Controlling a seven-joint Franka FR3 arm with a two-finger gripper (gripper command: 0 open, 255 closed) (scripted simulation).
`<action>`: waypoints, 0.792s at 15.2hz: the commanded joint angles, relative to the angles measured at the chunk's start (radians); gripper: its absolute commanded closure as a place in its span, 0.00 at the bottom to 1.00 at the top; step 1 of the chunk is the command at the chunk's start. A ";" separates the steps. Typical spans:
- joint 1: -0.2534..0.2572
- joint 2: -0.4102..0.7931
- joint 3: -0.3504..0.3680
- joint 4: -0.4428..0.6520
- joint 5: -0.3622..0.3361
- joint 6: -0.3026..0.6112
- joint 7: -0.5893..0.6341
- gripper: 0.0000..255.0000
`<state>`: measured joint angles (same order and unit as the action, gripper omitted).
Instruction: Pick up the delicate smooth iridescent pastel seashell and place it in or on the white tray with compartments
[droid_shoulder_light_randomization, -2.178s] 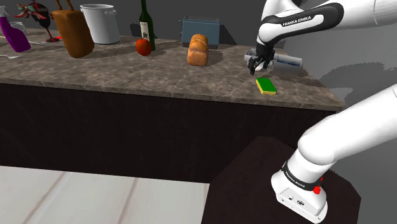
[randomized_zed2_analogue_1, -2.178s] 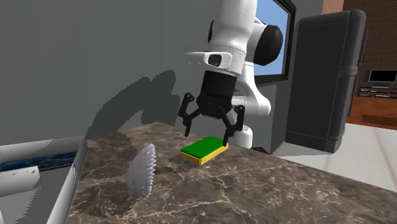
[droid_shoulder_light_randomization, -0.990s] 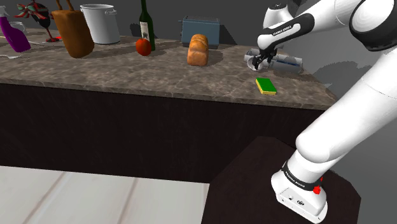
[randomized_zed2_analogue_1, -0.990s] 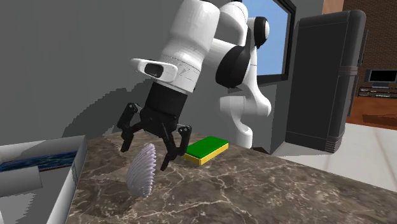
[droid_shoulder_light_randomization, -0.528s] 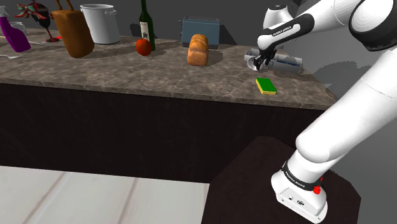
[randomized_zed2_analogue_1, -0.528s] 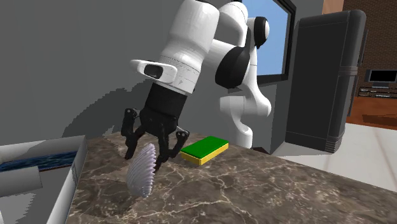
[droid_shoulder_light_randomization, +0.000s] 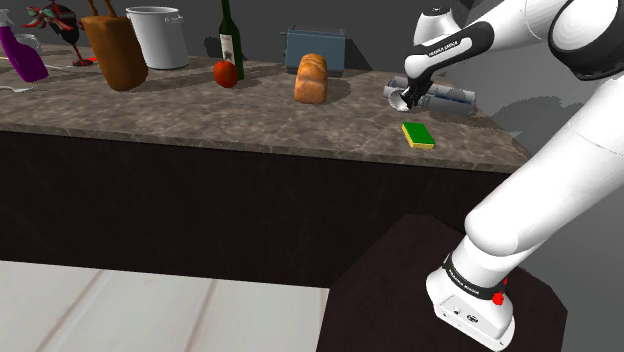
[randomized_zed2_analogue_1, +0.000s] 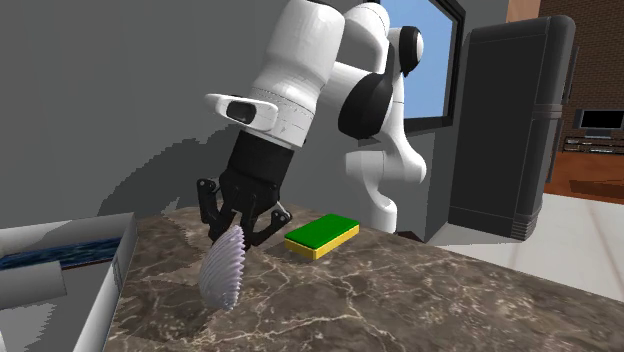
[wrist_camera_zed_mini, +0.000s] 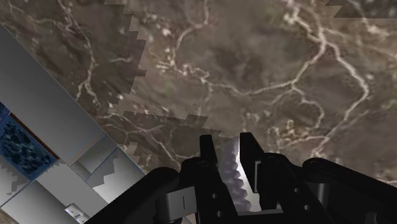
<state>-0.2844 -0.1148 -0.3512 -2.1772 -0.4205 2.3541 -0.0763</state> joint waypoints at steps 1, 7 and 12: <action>0.000 0.000 0.000 0.000 0.000 0.000 0.000 1.00; 0.005 -0.026 0.006 0.054 0.015 -0.077 -0.025 1.00; 0.010 -0.042 0.010 0.105 0.027 -0.142 -0.044 1.00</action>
<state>-0.2748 -0.1546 -0.3405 -2.0824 -0.3966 2.2238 -0.1153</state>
